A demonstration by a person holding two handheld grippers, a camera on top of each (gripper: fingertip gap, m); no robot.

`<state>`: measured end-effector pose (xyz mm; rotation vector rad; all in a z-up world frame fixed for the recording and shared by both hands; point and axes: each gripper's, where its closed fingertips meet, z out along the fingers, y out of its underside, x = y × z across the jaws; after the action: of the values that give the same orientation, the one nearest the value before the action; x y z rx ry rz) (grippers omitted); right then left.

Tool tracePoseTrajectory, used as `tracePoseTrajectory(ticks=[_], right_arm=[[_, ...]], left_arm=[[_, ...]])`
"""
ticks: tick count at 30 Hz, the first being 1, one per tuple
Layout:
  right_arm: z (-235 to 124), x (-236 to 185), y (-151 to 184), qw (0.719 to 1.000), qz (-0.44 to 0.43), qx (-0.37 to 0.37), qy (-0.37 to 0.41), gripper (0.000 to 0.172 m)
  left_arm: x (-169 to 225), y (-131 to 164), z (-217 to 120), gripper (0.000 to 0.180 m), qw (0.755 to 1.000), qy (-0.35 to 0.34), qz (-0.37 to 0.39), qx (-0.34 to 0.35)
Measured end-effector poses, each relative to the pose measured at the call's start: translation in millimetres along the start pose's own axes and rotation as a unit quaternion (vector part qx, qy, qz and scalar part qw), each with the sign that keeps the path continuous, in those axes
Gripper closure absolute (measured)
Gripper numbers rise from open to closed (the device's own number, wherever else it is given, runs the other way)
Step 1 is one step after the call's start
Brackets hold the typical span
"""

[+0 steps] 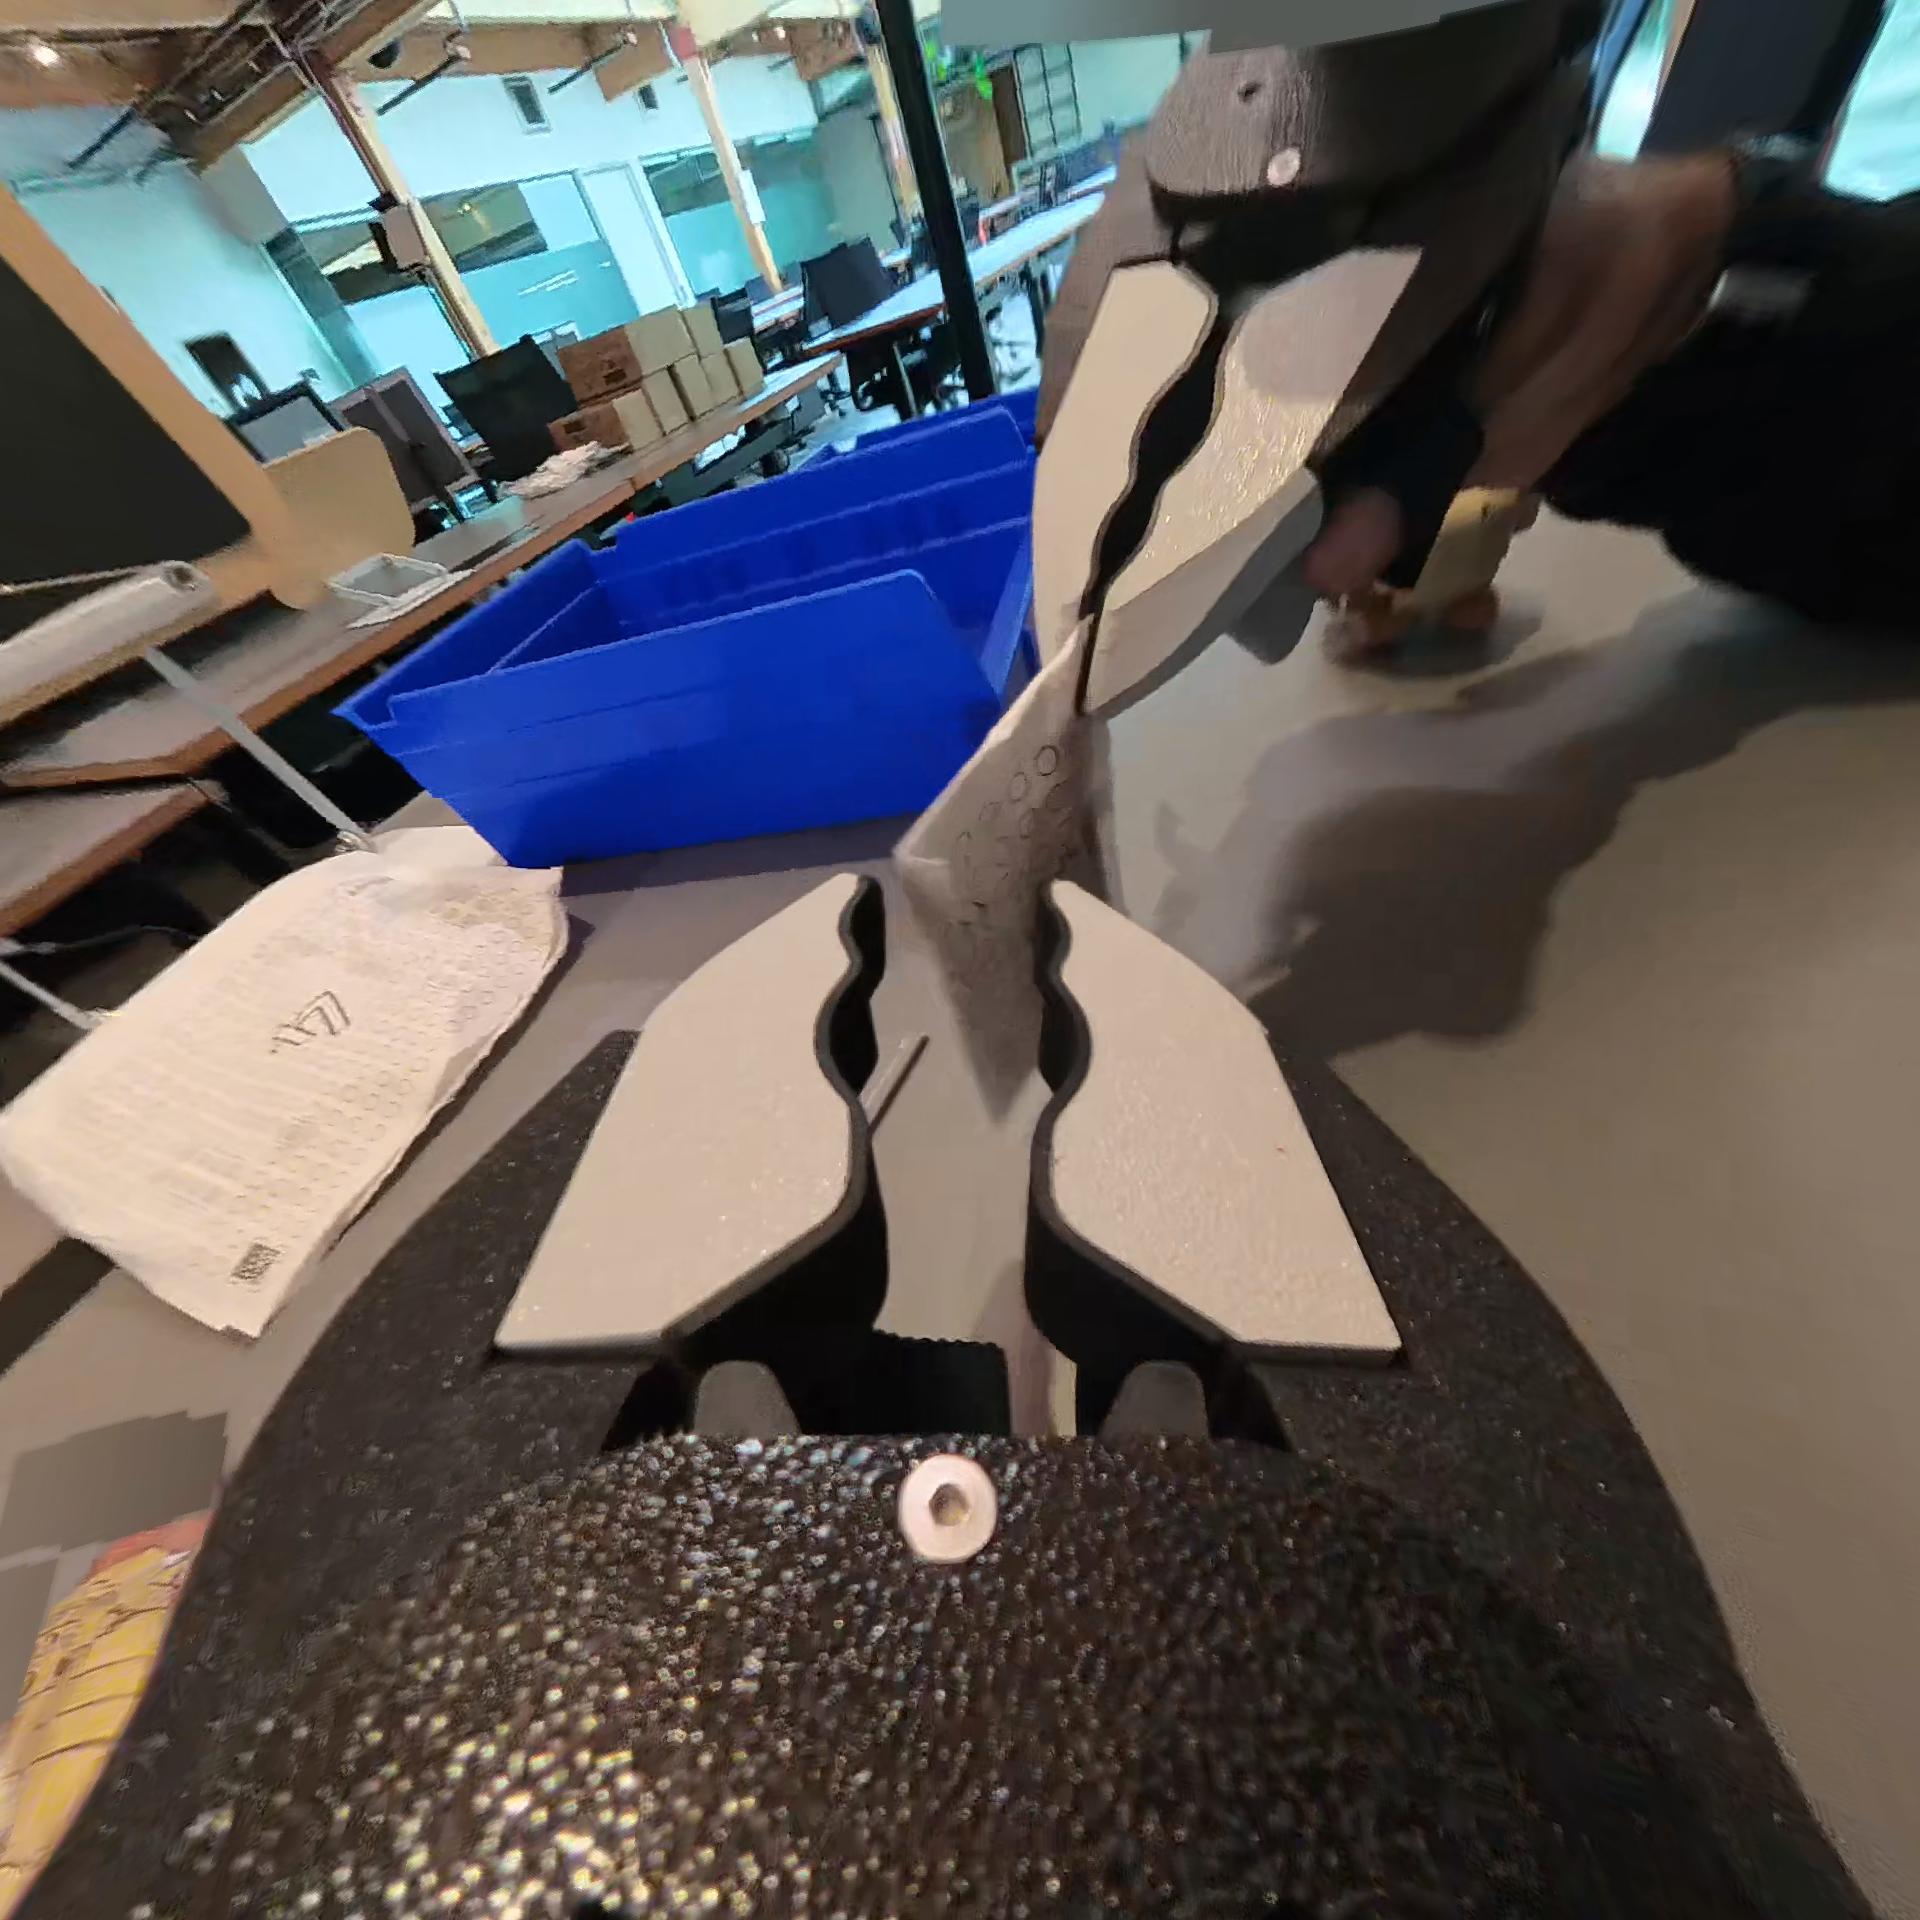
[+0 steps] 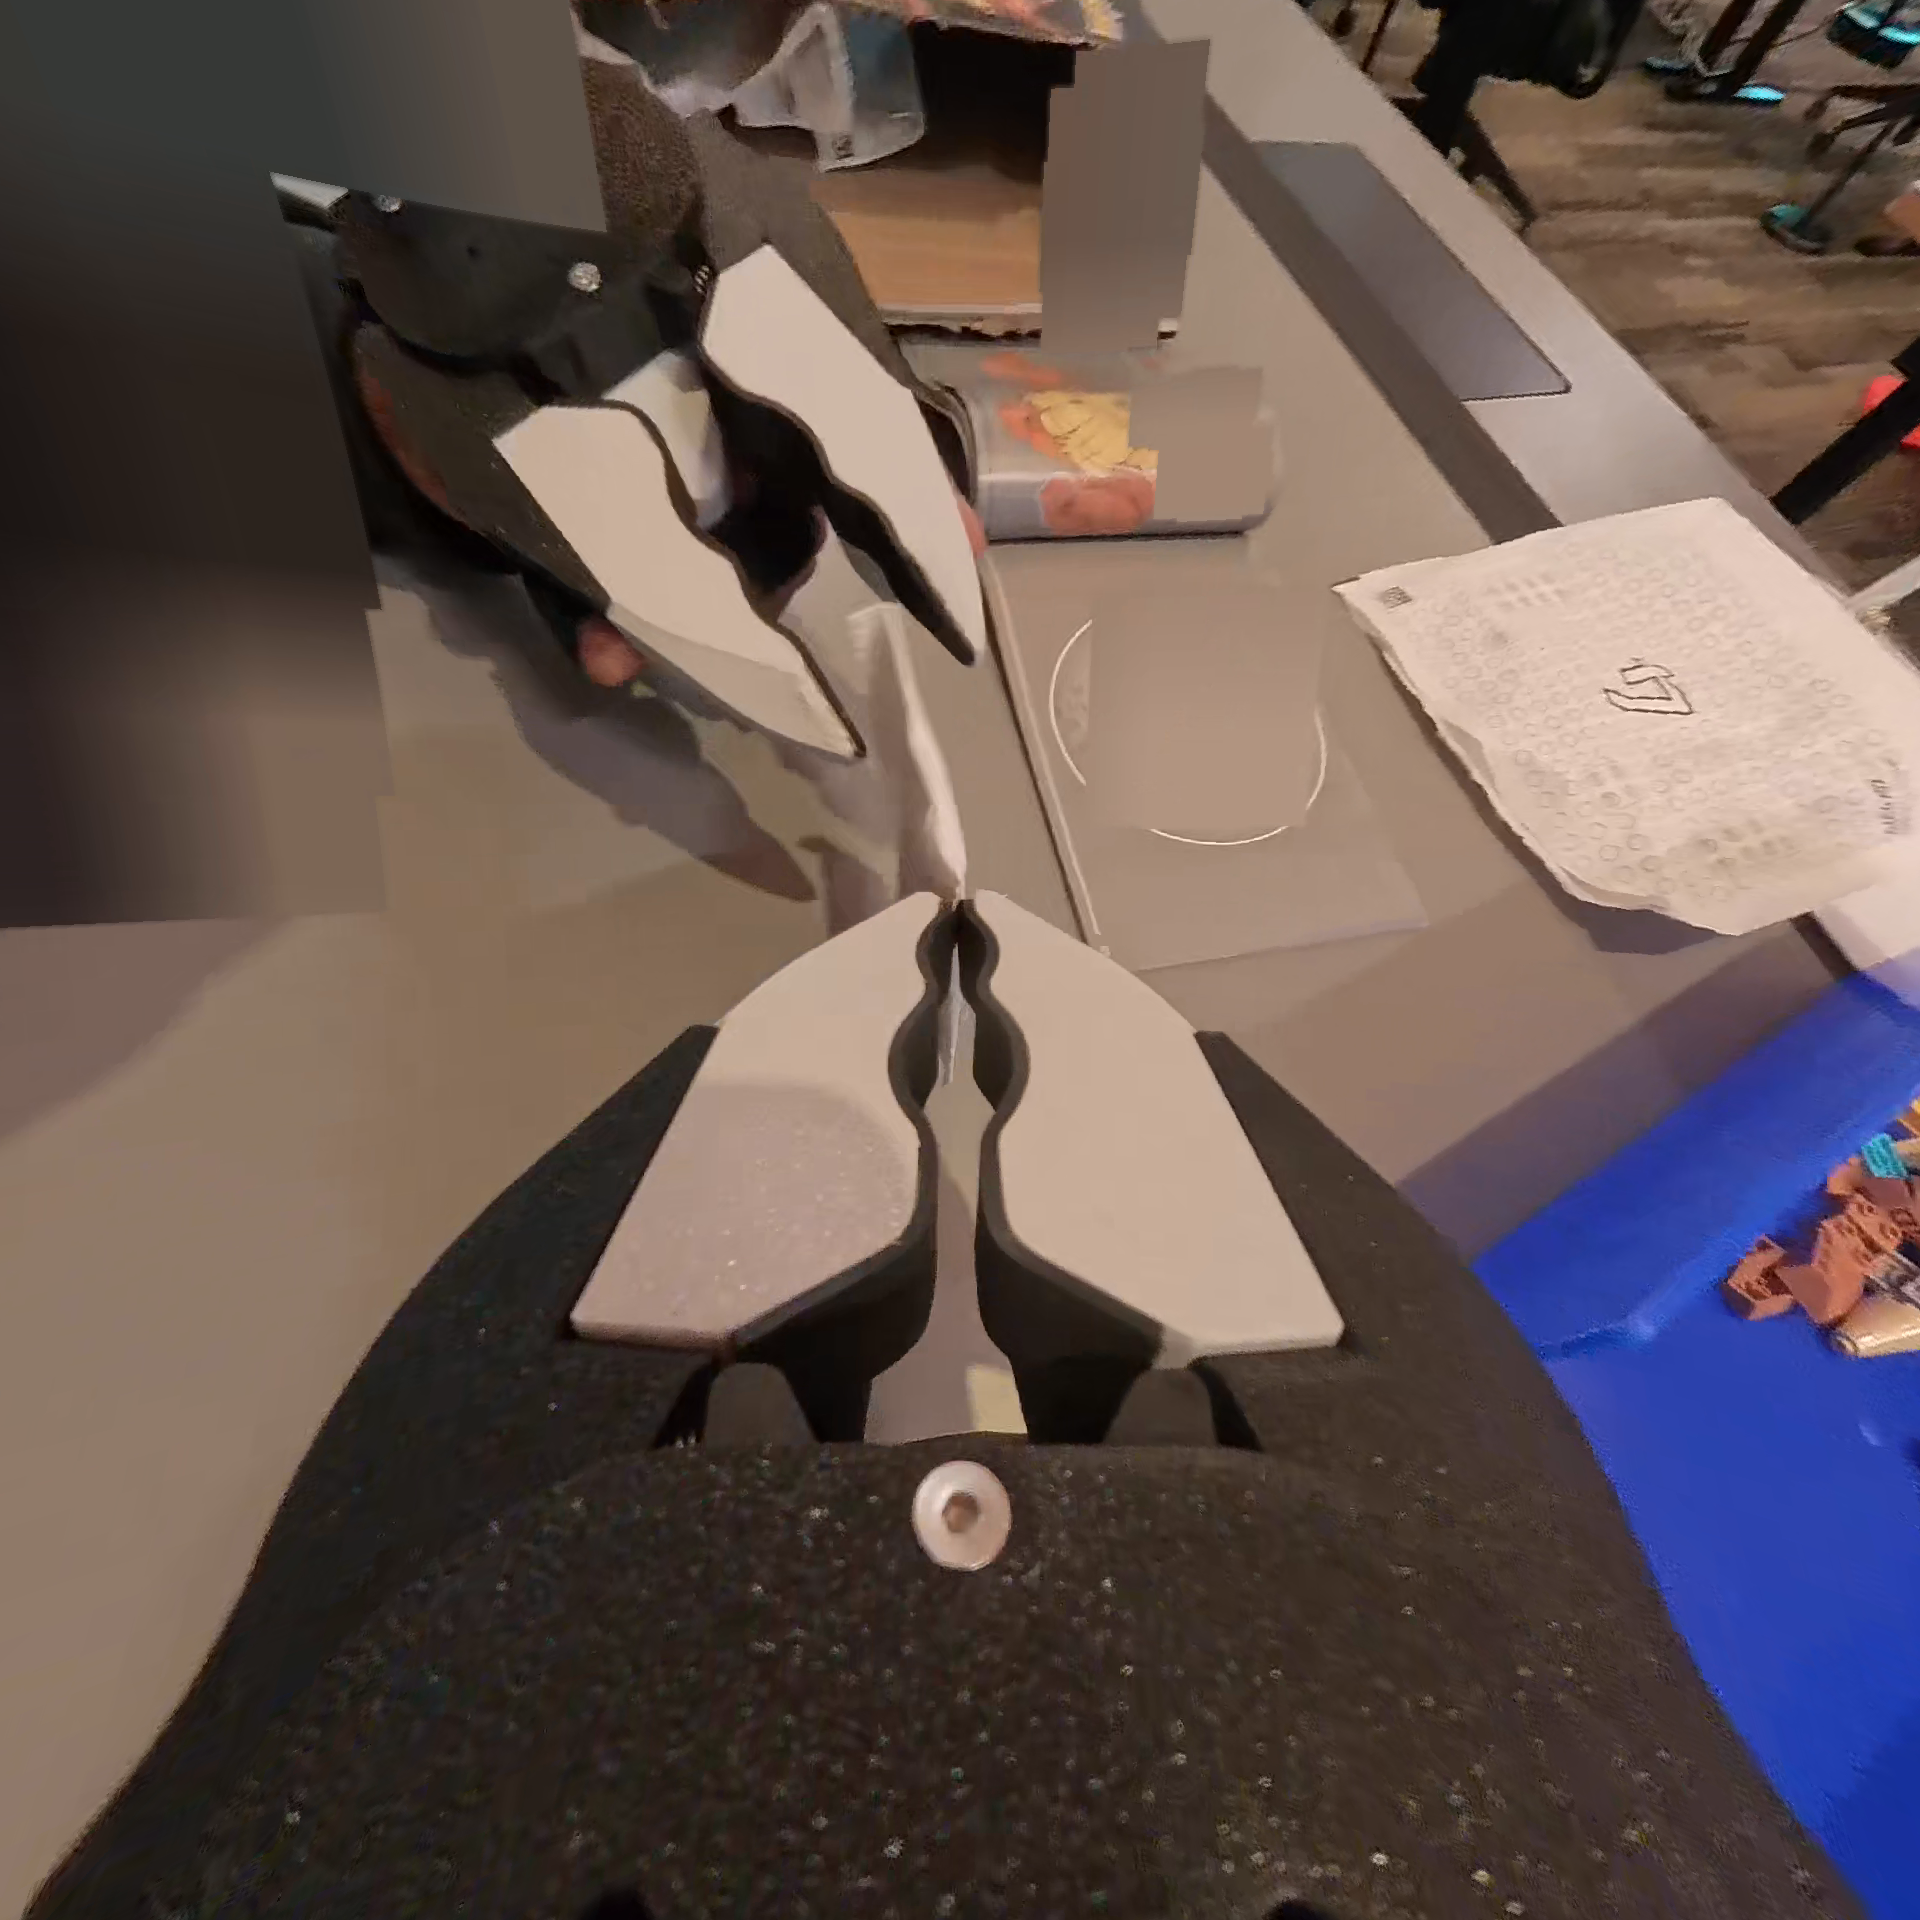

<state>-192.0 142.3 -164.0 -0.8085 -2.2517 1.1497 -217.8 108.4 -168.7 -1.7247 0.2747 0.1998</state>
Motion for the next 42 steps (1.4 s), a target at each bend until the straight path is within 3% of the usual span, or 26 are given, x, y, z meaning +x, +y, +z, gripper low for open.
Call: tracePoseTrajectory(ticks=[8, 10, 13, 15, 20, 22, 29, 32, 35, 37, 38, 40, 42], right_arm=[[0, -8, -2, 1.0, 0.004, 0.005, -0.023, 0.172], [-1, -1, 0, 1.0, 0.009, -0.002, 0.0, 0.172], [-5, -8, -18, 0.996, 0.054, 0.06, -0.029, 0.172], [-11, 2, -24, 0.995, 0.068, 0.078, 0.001, 0.172], [-11, 1, -23, 0.996, 0.063, 0.066, 0.013, 0.172], [-6, -4, -14, 0.998, 0.054, 0.033, 0.004, 0.172], [-11, -15, -24, 0.997, 0.055, 0.047, -0.014, 0.172], [-4, -15, -8, 0.999, 0.04, -0.008, 0.006, 0.172], [-16, -22, -29, 0.999, 0.027, 0.04, 0.005, 0.172], [-4, -16, -5, 0.999, 0.041, -0.018, 0.005, 0.172], [-2, -18, -3, 0.998, 0.056, -0.022, -0.008, 0.172], [-14, -21, -25, 0.997, 0.059, 0.038, -0.015, 0.172], [-13, -9, -13, 0.998, 0.056, 0.012, 0.014, 0.172]], left_arm=[[3, 5, 2, 0.148, 1.0, 0.01, -0.013, -0.011], [2, 0, 0, 0.148, 0.999, 0.016, -0.03, 0.004], [2, -10, -3, 0.143, 0.998, 0.026, -0.051, 0.035], [3, -21, -7, 0.142, 0.995, 0.036, -0.065, 0.073], [-3, -35, -16, 0.136, 0.99, 0.031, -0.08, 0.113], [-6, -35, -16, 0.135, 0.989, 0.029, -0.087, 0.112], [-4, -28, -13, 0.134, 0.99, 0.034, -0.092, 0.097], [-4, -27, -12, 0.134, 0.99, 0.034, -0.093, 0.096], [-4, -26, -12, 0.134, 0.991, 0.034, -0.089, 0.096], [-4, -27, -12, 0.135, 0.99, 0.036, -0.089, 0.099], [-3, -27, -12, 0.135, 0.99, 0.038, -0.091, 0.099], [-1, -26, -11, 0.135, 0.99, 0.042, -0.09, 0.096], [0, -26, -11, 0.135, 0.991, 0.042, -0.085, 0.092]])
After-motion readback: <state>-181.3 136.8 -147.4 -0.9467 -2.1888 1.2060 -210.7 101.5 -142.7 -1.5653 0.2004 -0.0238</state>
